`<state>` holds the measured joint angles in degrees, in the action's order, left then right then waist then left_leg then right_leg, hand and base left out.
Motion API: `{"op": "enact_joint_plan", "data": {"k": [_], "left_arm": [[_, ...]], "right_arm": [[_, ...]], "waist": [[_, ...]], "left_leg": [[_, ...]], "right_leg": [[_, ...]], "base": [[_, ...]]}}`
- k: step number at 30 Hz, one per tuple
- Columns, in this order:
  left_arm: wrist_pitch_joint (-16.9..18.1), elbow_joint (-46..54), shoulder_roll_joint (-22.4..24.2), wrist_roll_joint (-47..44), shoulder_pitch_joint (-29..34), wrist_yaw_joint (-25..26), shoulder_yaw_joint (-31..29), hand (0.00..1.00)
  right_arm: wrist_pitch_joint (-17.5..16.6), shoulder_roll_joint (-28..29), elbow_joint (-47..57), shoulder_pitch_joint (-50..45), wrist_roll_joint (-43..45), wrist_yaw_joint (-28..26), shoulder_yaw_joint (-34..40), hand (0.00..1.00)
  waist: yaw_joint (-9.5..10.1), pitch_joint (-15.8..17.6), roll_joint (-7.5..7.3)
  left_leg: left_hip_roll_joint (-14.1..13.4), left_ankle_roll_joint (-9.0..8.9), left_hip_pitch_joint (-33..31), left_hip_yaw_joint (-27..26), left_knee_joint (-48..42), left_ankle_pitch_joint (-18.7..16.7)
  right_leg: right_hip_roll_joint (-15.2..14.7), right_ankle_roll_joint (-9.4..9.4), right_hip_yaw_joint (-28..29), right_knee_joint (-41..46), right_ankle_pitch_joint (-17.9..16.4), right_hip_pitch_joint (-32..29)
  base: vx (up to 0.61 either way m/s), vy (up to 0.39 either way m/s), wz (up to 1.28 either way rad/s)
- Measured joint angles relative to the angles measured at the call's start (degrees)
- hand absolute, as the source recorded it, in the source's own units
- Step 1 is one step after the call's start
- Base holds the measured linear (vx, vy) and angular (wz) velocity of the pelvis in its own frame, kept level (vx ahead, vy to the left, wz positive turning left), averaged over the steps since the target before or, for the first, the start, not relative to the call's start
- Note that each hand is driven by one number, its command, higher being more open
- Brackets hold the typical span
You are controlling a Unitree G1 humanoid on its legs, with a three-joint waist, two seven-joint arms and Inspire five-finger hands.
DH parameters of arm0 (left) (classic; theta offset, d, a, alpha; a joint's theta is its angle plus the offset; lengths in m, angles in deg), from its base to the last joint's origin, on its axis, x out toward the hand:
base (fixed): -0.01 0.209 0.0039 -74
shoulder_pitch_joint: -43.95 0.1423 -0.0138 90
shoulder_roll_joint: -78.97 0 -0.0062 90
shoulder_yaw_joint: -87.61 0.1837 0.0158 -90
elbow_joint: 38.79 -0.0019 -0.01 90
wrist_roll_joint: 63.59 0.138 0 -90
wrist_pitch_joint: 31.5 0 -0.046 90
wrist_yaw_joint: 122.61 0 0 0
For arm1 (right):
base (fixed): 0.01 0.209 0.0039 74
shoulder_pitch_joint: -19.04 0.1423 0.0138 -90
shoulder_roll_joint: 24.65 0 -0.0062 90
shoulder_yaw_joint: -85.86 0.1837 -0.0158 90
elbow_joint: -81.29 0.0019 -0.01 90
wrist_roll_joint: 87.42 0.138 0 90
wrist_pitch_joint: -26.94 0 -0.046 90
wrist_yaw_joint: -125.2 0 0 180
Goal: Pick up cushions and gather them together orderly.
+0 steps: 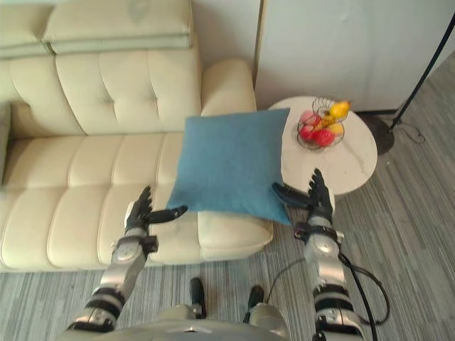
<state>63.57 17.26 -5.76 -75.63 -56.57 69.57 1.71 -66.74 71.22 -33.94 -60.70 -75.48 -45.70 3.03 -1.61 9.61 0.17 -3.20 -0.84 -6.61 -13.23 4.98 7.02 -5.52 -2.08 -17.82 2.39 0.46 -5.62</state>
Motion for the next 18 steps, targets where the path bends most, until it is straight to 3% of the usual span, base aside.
{"op": "enact_joint_plan", "data": {"k": [9,15,16,18], "left_arm": [[1.3,-2.5,0.4,-5.0,-16.0,2.9,3.0,1.0],[1.4,-7.5,-0.2,-6.2,-26.1,4.2,6.8,1.0],[1.3,-8.1,-0.3,-6.2,-27.4,4.5,6.8,0.0],[1.3,-8.1,-0.4,-6.1,-29.6,5.1,6.8,0.0]], "right_arm": [[-0.5,1.1,-2.5,12.7,3.3,2.7,-4.1,1.0],[-1.2,1.6,-3.3,19.0,6.2,5.5,-4.6,1.0],[-1.4,1.7,-3.1,19.6,6.2,5.7,-4.8,0.0],[-1.5,1.9,-1.5,20.4,6.4,6.7,-5.6,0.0]], "waist": [[0.87,6.4,-0.38],[1.33,9.7,-0.48],[1.34,9.9,-0.49],[1.4,10.0,-0.5]], "left_leg": [[-0.5,0.9,-9.5,-0.5,-0.1,3.3],[-0.5,0.96,-14.8,-0.9,-3.6,3.4],[-0.6,0.86,-15.7,-1.2,-4.0,3.3],[-1.0,0.6,-18.1,-1.7,-5.0,3.0]], "right_leg": [[-0.8,0.31,1.2,6.4,0.9,-12.6],[-2.0,0.89,2.3,11.1,0.5,-18.7],[-2.1,0.9,2.4,11.6,0.4,-19.6],[-2.2,0.97,2.7,12.6,0.5,-22.1]], "base": [[-0.13,0.003,-0.04],[-0.08,-0.018,-0.01],[-0.08,-0.042,-0.05],[-0.08,-0.061,-0.06]]}}
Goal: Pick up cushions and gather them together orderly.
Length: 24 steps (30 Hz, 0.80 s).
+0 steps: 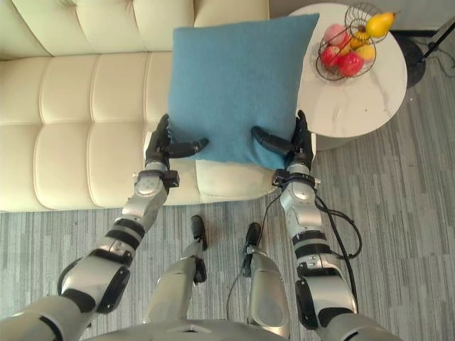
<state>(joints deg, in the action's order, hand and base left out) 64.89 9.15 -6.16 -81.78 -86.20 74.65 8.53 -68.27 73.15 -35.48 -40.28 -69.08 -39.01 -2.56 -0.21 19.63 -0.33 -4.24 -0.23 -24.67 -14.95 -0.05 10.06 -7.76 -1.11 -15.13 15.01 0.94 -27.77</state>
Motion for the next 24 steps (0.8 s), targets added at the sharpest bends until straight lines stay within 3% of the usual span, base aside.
{"op": "enact_joint_plan", "data": {"k": [4,13,19,24], "left_arm": [[-0.1,0.2,-0.6,0.2,-3.8,1.7,-0.1,0.0],[-0.1,11.0,-0.9,-0.4,-3.3,3.2,1.5,0.0],[0.0,23.8,2.3,-0.6,11.2,3.0,4.5,0.0],[0.1,25.3,4.6,-1.4,20.3,1.7,5.6,0.0]], "right_arm": [[-0.1,0.9,5.8,0.1,1.3,1.0,-1.0,0.0],[-0.4,1.2,12.1,-1.2,2.1,1.4,-1.8,0.0],[-0.6,1.7,21.1,-16.3,0.9,2.2,-1.5,0.0],[-0.6,2.3,21.8,-22.6,-4.5,1.8,-1.5,0.0]], "waist": [[0.43,1.2,-0.03],[1.04,1.3,-0.04],[0.98,1.1,-0.03],[-0.15,0.7,0.03]], "left_leg": [[-1.4,0.21,-3.1,-1.6,-1.6,-0.2],[-1.7,-0.18,-3.3,-1.8,-2.9,-0.4],[-0.9,-1.5,6.5,-2.0,-0.7,-2.8],[0.0,-1.57,12.9,-1.4,3.6,-1.7]], "right_leg": [[0.6,0.92,0.0,0.1,0.9,-2.6],[0.6,0.98,-0.2,0.2,0.6,-2.2],[-0.1,0.1,-0.4,1.0,-3.1,6.6],[-0.1,-0.36,-0.8,0.5,-4.9,11.5]], "base": [[-0.05,-0.116,-0.06],[0.05,-0.063,0.01],[0.1,-0.047,0.04],[0.12,-0.029,0.05]]}}
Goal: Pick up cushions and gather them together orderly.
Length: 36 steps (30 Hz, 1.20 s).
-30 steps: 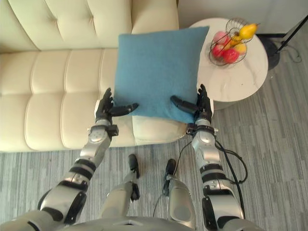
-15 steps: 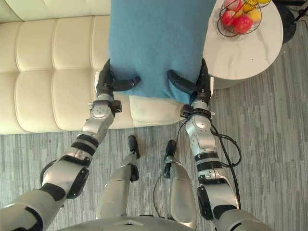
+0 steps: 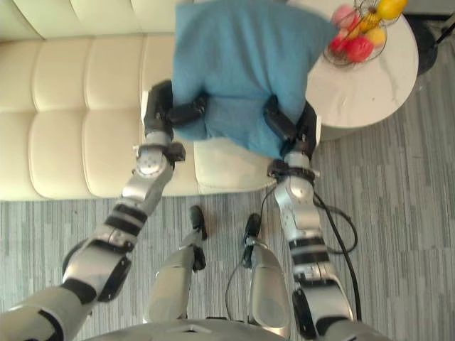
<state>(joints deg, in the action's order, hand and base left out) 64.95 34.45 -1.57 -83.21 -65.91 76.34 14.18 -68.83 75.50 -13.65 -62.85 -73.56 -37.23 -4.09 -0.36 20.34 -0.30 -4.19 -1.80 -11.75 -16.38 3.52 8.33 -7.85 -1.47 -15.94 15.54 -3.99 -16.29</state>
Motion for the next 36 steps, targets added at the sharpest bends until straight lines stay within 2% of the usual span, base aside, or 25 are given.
{"op": "enact_joint_plan", "data": {"k": [4,6,10,12,17,20,23,26,29,30,31,32,33,34,35,36], "left_arm": [[0.0,3.7,0.0,0.0,6.0,-1.1,0.3,0.0],[0.0,5.9,0.2,0.0,10.1,-1.7,0.4,0.0],[0.0,12.4,0.8,0.0,20.4,-2.6,0.5,0.0],[0.0,15.1,1.1,-0.1,25.5,-3.0,0.4,0.0],[0.0,17.9,2.0,-0.2,31.6,-3.5,0.5,0.0],[0.0,17.9,2.0,-0.1,33.8,-4.0,0.7,0.0],[0.0,17.9,2.0,-0.1,34.7,-4.0,1.1,0.0],[0.0,19.2,2.0,-0.1,34.7,-4.0,1.2,0.0],[0.0,19.8,2.1,-0.1,34.4,-3.3,1.2,0.0],[0.0,19.8,2.3,-0.3,34.3,-3.1,1.4,0.0],[0.0,19.8,2.3,-0.4,34.1,-3.1,1.4,0.0],[0.0,19.8,2.3,-0.7,33.3,-3.0,1.9,0.0],[0.0,19.8,2.2,-0.8,33.1,-2.9,2.2,0.0],[0.1,19.8,2.2,-1.2,32.8,-2.7,3.1,0.0],[0.1,19.8,2.2,-1.2,32.8,-2.7,3.5,0.0],[0.4,19.8,2.3,-1.3,32.8,-2.7,3.8,0.0]], "right_arm": [[0.0,1.1,3.1,-5.2,-3.6,-1.2,0.1,0.0],[0.0,1.7,4.3,-8.1,-5.2,-1.8,-0.1,0.0],[0.1,2.9,7.3,-14.6,-8.9,-3.3,-1.4,0.0],[0.0,3.0,9.0,-17.6,-11.3,-3.8,-2.3,0.0],[0.0,3.1,10.3,-21.7,-14.0,-3.9,-3.7,0.0],[0.0,3.1,10.3,-23.9,-15.4,-3.9,-4.1,0.0],[0.0,2.9,10.3,-24.7,-16.4,-3.5,-4.3,0.0],[-0.7,2.4,10.6,-24.6,-16.6,-2.5,-4.8,0.0],[-1.2,0.3,10.4,-22.5,-16.6,-1.1,-6.0,0.0],[-1.1,-0.7,10.1,-21.7,-16.7,-0.8,-6.1,0.0],[-1.1,-0.7,10.0,-21.4,-16.7,-0.8,-6.1,0.0],[-1.1,-0.9,9.8,-20.6,-16.6,-0.1,-5.9,0.0],[-1.1,-1.0,9.7,-20.3,-16.6,0.3,-5.9,0.0],[-1.1,-1.4,9.2,-19.6,-16.6,1.1,-5.7,0.0],[-1.1,-1.7,9.2,-19.6,-16.6,1.4,-5.7,0.0],[-1.1,-2.4,9.2,-19.6,-16.6,1.5,-5.6,0.0]], "waist": [[-0.56,-0.4,0.2],[-0.75,-2.8,0.48],[-1.01,-6.2,0.51],[-0.9,-8.6,1.11],[-0.62,-11.4,2.06],[-0.28,-13.4,2.02],[-0.23,-14.7,2.11],[-0.17,-14.9,2.23],[0.9,-15.8,3.55],[1.51,-16.2,4.1],[1.47,-16.2,4.0],[1.22,-15.8,2.99],[1.24,-15.7,2.84],[1.11,-15.8,3.13],[0.94,-16.0,3.33],[0.18,-16.8,4.56]], "left_leg": [[0.4,-0.04,3.5,1.3,0.8,0.1],[0.6,-0.04,4.1,1.8,1.4,0.1],[1.2,-0.18,8.0,3.4,1.4,-0.1],[1.4,-0.34,9.7,4.5,1.4,-0.7],[1.2,-0.31,13.1,5.5,1.4,-2.1],[1.0,-0.37,13.7,6.5,1.4,-2.1],[1.0,-0.66,12.4,8.4,1.4,-1.9],[1.1,-0.88,7.9,12.5,-1.5,-1.7],[0.9,-1.61,1.4,16.2,-4.3,0.3],[0.2,-1.25,0.6,15.9,-2.8,-0.8],[-0.1,-0.44,0.4,13.7,-3.0,-2.2],[-1.1,2.47,-1.7,7.4,-8.7,-6.2],[-1.7,3.14,-2.6,5.1,-11.8,-7.8],[-5.1,2.97,-3.0,-1.2,-20.6,-11.0],[-6.7,2.79,-2.5,-3.2,-22.7,-11.1],[-8.4,1.61,-0.9,-4.3,-22.3,-11.1]], "right_leg": [[0.1,-0.37,-0.9,-2.0,-0.4,4.5],[0.3,-0.39,-1.3,-3.1,-0.4,5.6],[0.2,-0.83,-2.3,-6.2,-0.7,11.8],[0.2,-1.14,-2.8,-7.2,-0.9,14.2],[0.8,-1.36,-3.5,-7.6,-1.1,18.1],[0.9,-1.39,-4.3,-7.6,-1.1,19.3],[1.0,-1.54,-5.9,-7.5,-1.2,19.4],[1.0,-1.09,-9.8,-6.9,-1.6,18.2],[1.0,0.01,-14.4,-4.0,-2.2,14.2],[0.7,0.27,-15.9,-3.7,-2.2,13.8],[0.3,0.31,-16.7,-4.0,-2.2,13.9],[-1.4,0.38,-18.6,-4.3,-2.0,13.9],[-1.9,0.33,-19.0,-4.3,-1.9,14.0],[-2.8,0.02,-20.6,-4.5,-1.5,15.3],[-2.9,-0.12,-21.2,-4.4,-1.4,15.9],[-2.6,-0.72,-22.4,-4.6,-1.1,16.6]], "base": [[0.09,-0.017,0.13],[0.09,-0.009,0.18],[0.07,-0.016,0.19],[0.03,-0.009,0.17],[-0.04,0.0,0.08],[-0.06,-0.005,0.15],[-0.08,-0.014,0.31],[-0.1,-0.042,0.66],[-0.07,-0.039,0.79],[-0.07,-0.022,0.58],[-0.06,-0.001,0.73],[-0.04,0.01,0.6],[-0.02,0.032,0.78],[0.0,0.048,0.5],[0.06,0.147,0.61],[0.05,0.171,0.43]]}}
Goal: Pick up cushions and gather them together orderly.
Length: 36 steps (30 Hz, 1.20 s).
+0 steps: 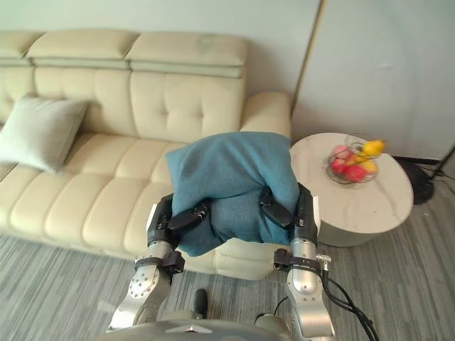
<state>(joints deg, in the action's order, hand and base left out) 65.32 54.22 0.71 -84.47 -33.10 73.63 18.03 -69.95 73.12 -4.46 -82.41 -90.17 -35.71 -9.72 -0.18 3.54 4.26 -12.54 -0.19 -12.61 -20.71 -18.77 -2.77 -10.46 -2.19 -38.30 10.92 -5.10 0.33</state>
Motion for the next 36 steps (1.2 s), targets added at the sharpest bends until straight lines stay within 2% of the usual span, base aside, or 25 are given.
{"op": "enact_joint_plan", "data": {"k": [1,2,4,7,8,9,10,11,12,13,15,17,18,19,21,23,25,26,27,29,31,33,34,35,36], "left_arm": [[0.2,0.0,0.0,0.0,-0.3,0.0,0.3,0.0],[0.7,-0.5,-1.0,0.0,-1.8,0.0,1.0,0.0],[0.8,-0.9,-1.2,0.0,-2.8,0.0,1.6,0.0],[0.8,-1.8,-1.2,-0.4,-2.8,0.0,1.8,0.0],[0.7,-2.4,-1.3,-0.7,-2.9,0.0,1.8,0.0],[0.7,-2.5,-1.8,-1.1,-2.8,0.0,1.8,0.0],[0.7,-2.6,-2.1,-1.1,-2.8,0.0,1.8,0.0],[0.7,-3.0,-2.9,-1.1,-2.8,0.0,1.7,0.0],[0.7,-3.3,-3.5,-1.1,-2.8,0.0,1.7,0.0],[0.7,-3.4,-3.9,-1.1,-2.5,0.0,1.6,0.0],[0.7,-3.3,-4.0,-1.0,-2.5,-0.1,1.6,0.0],[0.6,-3.3,-4.0,-1.0,-2.4,-0.2,1.7,0.0],[0.6,-3.3,-3.9,-1.0,-2.4,-0.6,1.8,0.0],[0.6,-3.4,-3.7,-1.0,-2.5,-0.7,1.8,0.0],[0.3,-3.9,-2.7,-1.0,-2.4,-0.9,3.1,0.0],[0.3,-3.9,-2.7,-1.1,-2.4,-1.3,3.5,0.0],[0.3,-3.9,-2.1,-1.1,-2.1,-1.7,3.5,0.0],[0.4,-3.5,-1.9,-1.1,-1.5,-2.1,3.5,0.0],[0.7,-1.6,-1.6,-1.1,-0.2,-2.7,3.5,0.0],[0.8,-0.5,-1.0,-1.1,-0.2,-2.8,3.4,0.0],[1.9,-0.2,-0.4,-1.1,-0.3,-2.8,3.4,0.0],[1.8,0.0,-0.3,-1.1,-0.1,-2.8,3.5,0.0],[1.8,-0.1,-1.8,-1.1,-0.4,-2.7,3.3,0.0],[1.8,-0.2,-2.1,-1.1,-0.6,-2.5,3.3,0.0],[1.8,-0.2,-2.1,-1.1,-0.5,-2.5,3.3,0.0]], "right_arm": [[0.0,-0.3,0.0,0.3,0.0,0.0,0.2,0.0],[0.0,0.5,-0.1,0.8,0.0,0.2,1.1,0.0],[0.0,1.6,-0.4,1.0,0.0,0.2,2.2,0.0],[0.0,1.7,-1.4,1.2,0.0,0.2,2.2,0.0],[0.1,1.8,-2.0,1.2,0.0,0.2,2.2,0.0],[0.1,2.3,-3.6,1.8,0.0,0.0,2.2,0.0],[0.2,2.5,-4.2,1.9,0.0,-0.1,2.3,0.0],[0.4,3.5,-5.1,1.8,0.0,-0.3,2.3,0.0],[0.6,4.0,-5.7,1.8,0.0,-0.6,2.2,0.0],[0.6,4.2,-6.0,1.8,0.0,-1.1,2.2,0.0],[0.5,3.8,-6.0,1.9,0.0,-1.4,2.2,0.0],[0.6,3.5,-6.0,1.7,0.1,-1.4,2.2,0.0],[0.6,3.3,-5.9,1.6,0.1,-1.4,2.4,0.0],[0.6,3.2,-5.8,1.6,0.1,-1.4,2.4,0.0],[0.6,2.9,-4.7,-0.2,0.5,-1.4,3.5,0.0],[0.7,3.2,-3.2,-1.3,0.5,-1.4,4.2,0.0],[1.4,3.2,-0.1,-3.5,0.6,-1.5,4.3,0.0],[1.5,3.4,2.9,-5.5,0.6,-1.5,4.3,0.0],[1.5,3.6,6.4,-6.2,0.6,-1.4,4.3,0.0],[1.4,3.6,8.3,-5.7,0.6,-1.3,4.4,0.0],[1.2,3.6,8.9,-4.4,0.6,-1.1,4.6,0.0],[1.2,3.5,9.0,-4.2,0.6,-1.1,4.6,0.0],[1.3,5.2,7.2,-4.1,0.6,-1.1,4.5,0.0],[1.3,6.7,6.5,-3.9,0.6,-1.0,4.7,0.0],[1.3,6.7,6.4,-3.9,0.6,-1.0,4.7,0.0]], "waist": [[-0.33,-0.5,0.71],[-0.51,-0.6,-0.31],[-0.63,-0.6,-1.73],[-0.78,-0.4,-2.28],[-0.81,-0.2,-2.57],[-0.98,0.5,-3.46],[-1.13,0.6,-3.62],[-1.96,0.9,-3.66],[-2.44,1.1,-3.92],[-2.39,1.2,-4.27],[-2.4,1.2,-4.39],[-3.22,1.2,-4.44],[-3.83,0.8,-4.66],[-4.11,0.7,-4.71],[-4.37,-0.4,-2.84],[-4.14,-0.5,-2.85],[-3.54,-0.4,-2.91],[-2.77,-0.1,-3.33],[-1.46,-0.3,-3.11],[-0.51,-0.2,-3.34],[-0.04,0.0,-3.87],[-0.03,-0.5,-2.95],[-0.49,-0.8,-6.03],[-0.58,-0.3,-6.97],[-0.58,-0.3,-6.97]], "left_leg": [[0.5,-1.58,0.4,0.4,2.2,-0.5],[3.1,-1.42,1.0,0.7,5.3,0.8],[6.1,-0.11,1.5,1.0,7.1,0.9],[8.9,2.15,1.6,1.1,6.1,-0.8],[10.4,3.24,1.8,1.3,5.6,-1.5],[11.9,4.81,2.3,1.7,5.1,-2.6],[12.0,5.33,2.4,2.0,5.2,-2.8],[12.0,5.7,2.8,3.6,5.5,-3.0],[12.1,5.85,3.7,4.2,6.9,-2.9],[12.5,6.01,5.1,4.2,8.8,-2.8],[14.0,6.15,7.1,4.4,11.3,-2.7],[15.5,6.12,8.7,4.8,12.4,-2.8],[16.8,6.06,9.2,5.8,12.2,-3.3],[17.2,6.0,9.4,6.2,11.3,-3.6],[16.1,4.3,8.7,8.4,8.3,-5.1],[15.7,3.41,8.8,8.5,6.1,-5.6],[13.9,1.02,7.1,6.1,-4.4,-7.4],[9.8,0.48,3.3,2.3,-18.3,-9.2],[3.4,1.0,-0.9,-0.2,-26.6,-12.7],[0.9,0.27,-3.3,0.8,-25.2,-13.6],[0.8,-0.75,-4.6,6.4,-14.9,-12.6],[1.5,-2.27,-1.5,15.0,0.8,-1.7],[4.1,-5.93,-0.5,15.6,0.1,0.1],[5.4,-5.32,-1.1,18.3,-2.7,-1.4],[5.4,-5.18,-1.2,18.4,-3.3,-1.9]], "right_leg": [[-0.1,-0.44,-0.6,0.0,0.3,0.0],[-2.1,-1.63,-0.8,-0.2,1.1,-0.3],[-4.8,-2.68,-1.4,0.4,1.7,-0.3],[-9.2,-2.53,0.0,6.4,1.6,-1.8],[-11.8,-1.91,2.3,11.1,1.4,-3.7],[-13.8,2.69,9.1,18.3,1.1,-7.7],[-13.4,3.06,11.8,19.5,0.3,-8.6],[-9.7,1.0,18.8,21.1,-2.1,-9.9],[-6.0,-1.01,22.7,21.2,-4.3,-10.6],[-2.7,-1.39,24.3,20.7,-6.0,-11.7],[1.3,-0.7,24.2,19.5,-7.0,-14.0],[3.5,-0.24,23.4,16.6,-6.8,-14.9],[4.3,2.54,23.3,12.4,-5.2,-14.9],[4.6,4.3,23.4,10.8,-2.9,-14.6],[5.5,3.66,20.8,6.4,-2.4,-10.6],[5.6,3.68,19.8,4.5,-2.4,-8.2],[6.0,3.8,19.7,2.5,-2.3,-3.8],[6.7,3.87,20.3,-0.2,-2.3,0.6],[7.5,3.91,22.0,-1.6,-2.3,3.1],[7.1,3.9,24.0,-1.6,-2.3,3.1],[5.4,3.64,26.9,-1.0,-2.5,3.1],[4.6,-0.04,29.8,0.7,-4.5,3.0],[1.6,-3.22,32.1,0.7,-6.8,3.4],[0.6,-3.34,33.6,0.7,-6.3,3.1],[0.6,-3.31,33.9,0.7,-6.1,3.0]], "base": [[0.02,0.259,0.5],[-0.03,0.209,0.36],[-0.02,0.239,0.35],[0.04,0.326,0.25],[0.08,0.367,0.23],[0.07,0.304,0.22],[0.07,0.26,0.35],[0.05,0.095,0.48],[0.08,0.119,0.49],[0.09,0.06,0.25],[0.13,0.068,0.07],[0.18,0.037,0.26],[0.29,0.003,0.44],[0.28,-0.019,0.47],[0.36,-0.037,0.51],[0.31,-0.038,0.37],[0.27,-0.017,0.2],[0.43,0.034,-0.2],[0.28,0.039,-0.39],[0.23,0.12,-0.54],[0.25,0.281,-0.66],[0.22,0.313,-0.71],[0.22,0.31,-0.64],[0.19,0.269,-0.5],[0.11,0.169,-0.33]]}}
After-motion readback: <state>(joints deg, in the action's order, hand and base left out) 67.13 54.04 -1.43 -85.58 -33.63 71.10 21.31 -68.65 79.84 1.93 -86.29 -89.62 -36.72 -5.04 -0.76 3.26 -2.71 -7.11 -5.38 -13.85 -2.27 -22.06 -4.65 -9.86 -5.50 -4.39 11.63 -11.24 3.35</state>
